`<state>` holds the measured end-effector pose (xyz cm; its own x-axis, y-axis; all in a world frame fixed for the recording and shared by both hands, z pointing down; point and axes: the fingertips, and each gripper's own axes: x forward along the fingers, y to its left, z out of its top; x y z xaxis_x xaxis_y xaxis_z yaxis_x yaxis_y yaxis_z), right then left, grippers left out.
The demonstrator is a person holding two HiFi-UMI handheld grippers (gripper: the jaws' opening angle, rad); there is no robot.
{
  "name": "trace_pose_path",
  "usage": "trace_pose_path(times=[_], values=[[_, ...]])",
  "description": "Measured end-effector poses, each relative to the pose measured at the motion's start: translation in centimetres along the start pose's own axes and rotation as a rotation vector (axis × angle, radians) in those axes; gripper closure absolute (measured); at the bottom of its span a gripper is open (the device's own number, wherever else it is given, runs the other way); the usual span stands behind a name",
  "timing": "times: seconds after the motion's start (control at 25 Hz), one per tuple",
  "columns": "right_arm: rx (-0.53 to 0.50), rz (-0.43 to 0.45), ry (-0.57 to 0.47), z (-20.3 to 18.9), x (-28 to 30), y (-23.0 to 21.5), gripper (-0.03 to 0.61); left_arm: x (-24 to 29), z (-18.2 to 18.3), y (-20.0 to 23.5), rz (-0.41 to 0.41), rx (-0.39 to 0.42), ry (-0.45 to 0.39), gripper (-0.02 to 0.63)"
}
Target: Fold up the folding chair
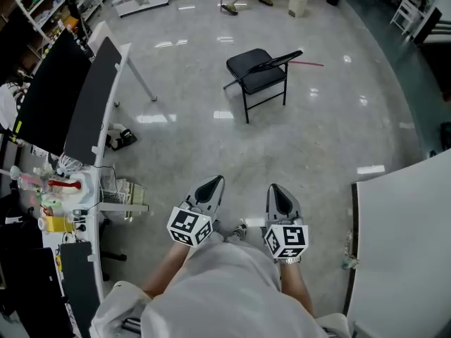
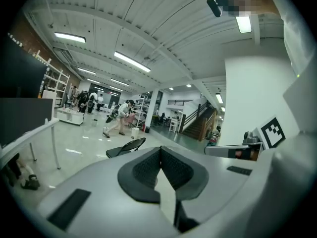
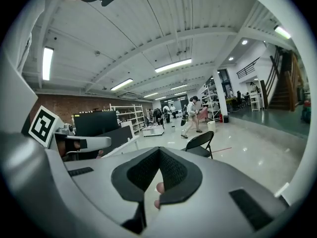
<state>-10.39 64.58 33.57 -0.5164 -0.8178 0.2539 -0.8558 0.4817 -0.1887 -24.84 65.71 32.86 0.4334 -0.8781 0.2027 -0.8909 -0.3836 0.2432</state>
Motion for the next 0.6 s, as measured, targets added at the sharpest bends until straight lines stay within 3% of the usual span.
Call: trace_pose_path(times=[0.2, 0.6], values=[[0.003, 0.038, 0.013, -0.7, 0.1, 0.3, 0.577, -1.2, 0.2, 0.8, 0.083, 0.015, -0.053, 0.603], [-0.013, 0.045, 0.027, -0.1, 2.7, 0.3, 0.577, 0.5, 0.7, 3.2, 0.095, 0.017, -0.035, 0.603]])
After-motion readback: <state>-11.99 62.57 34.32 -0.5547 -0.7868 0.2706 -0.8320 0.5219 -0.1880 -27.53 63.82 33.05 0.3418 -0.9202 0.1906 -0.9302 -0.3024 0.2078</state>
